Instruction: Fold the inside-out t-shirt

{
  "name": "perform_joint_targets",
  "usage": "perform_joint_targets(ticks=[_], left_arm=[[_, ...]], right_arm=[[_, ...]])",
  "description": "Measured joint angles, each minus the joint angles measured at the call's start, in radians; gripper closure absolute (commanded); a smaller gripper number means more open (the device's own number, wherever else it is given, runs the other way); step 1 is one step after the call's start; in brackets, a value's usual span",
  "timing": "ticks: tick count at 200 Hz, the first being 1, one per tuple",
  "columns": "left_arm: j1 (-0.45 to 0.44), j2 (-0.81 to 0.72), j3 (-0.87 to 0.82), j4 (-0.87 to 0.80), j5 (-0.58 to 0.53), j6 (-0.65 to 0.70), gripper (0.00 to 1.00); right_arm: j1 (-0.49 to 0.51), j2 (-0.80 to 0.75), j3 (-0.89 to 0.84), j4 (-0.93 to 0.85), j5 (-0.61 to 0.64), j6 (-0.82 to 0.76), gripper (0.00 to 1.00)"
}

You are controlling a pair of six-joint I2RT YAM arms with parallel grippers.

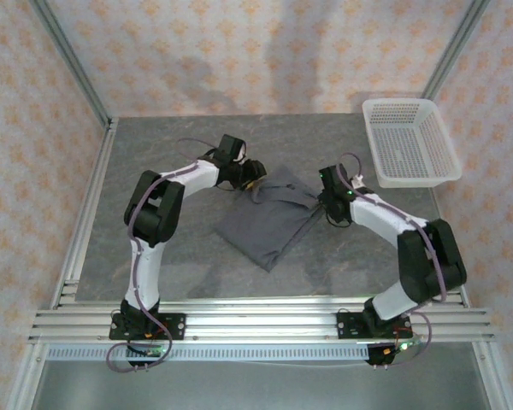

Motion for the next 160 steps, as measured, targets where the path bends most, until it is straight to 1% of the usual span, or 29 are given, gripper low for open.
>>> perform_joint_targets(ticks=[19, 28, 39, 48, 58, 71, 97, 127, 160], left_arm=[[0.0, -0.036, 0.019, -0.015, 0.0, 0.006, 0.52], [0.0, -0.072, 0.019, -0.027, -0.001, 0.016, 0.53], [0.0, -0.125, 0.023, -0.041, -0.003, 0.028, 0.55], [0.0, -0.171, 0.031, -0.059, -0.009, 0.043, 0.55], [0.001, -0.219, 0.041, -0.074, -0.016, 0.057, 0.56], [0.002, -0.285, 0.051, -0.087, -0.029, 0.08, 0.56], [0.002, -0.385, 0.051, -0.122, -0.057, 0.121, 0.57], [0.01, -0.459, -0.01, -0.16, -0.089, 0.156, 0.57], [0.057, -0.534, -0.117, -0.208, -0.111, 0.169, 0.56]], right_arm=[[0.016, -0.145, -0.107, 0.033, -0.002, -0.01, 0.67], [0.043, -0.202, -0.145, 0.056, -0.018, -0.034, 0.68], [0.091, -0.223, -0.156, 0.086, -0.04, -0.06, 0.72], [0.141, -0.205, -0.146, 0.115, -0.065, -0.091, 0.76], [0.204, -0.151, -0.115, 0.133, -0.098, -0.122, 0.81], [0.261, -0.058, -0.061, 0.16, -0.146, -0.159, 0.87], [0.302, 0.132, 0.061, 0.225, -0.232, -0.211, 0.95], [0.302, 0.319, 0.235, 0.271, -0.314, -0.237, 0.97], [0.322, 0.431, 0.341, 0.32, -0.385, -0.23, 0.97]])
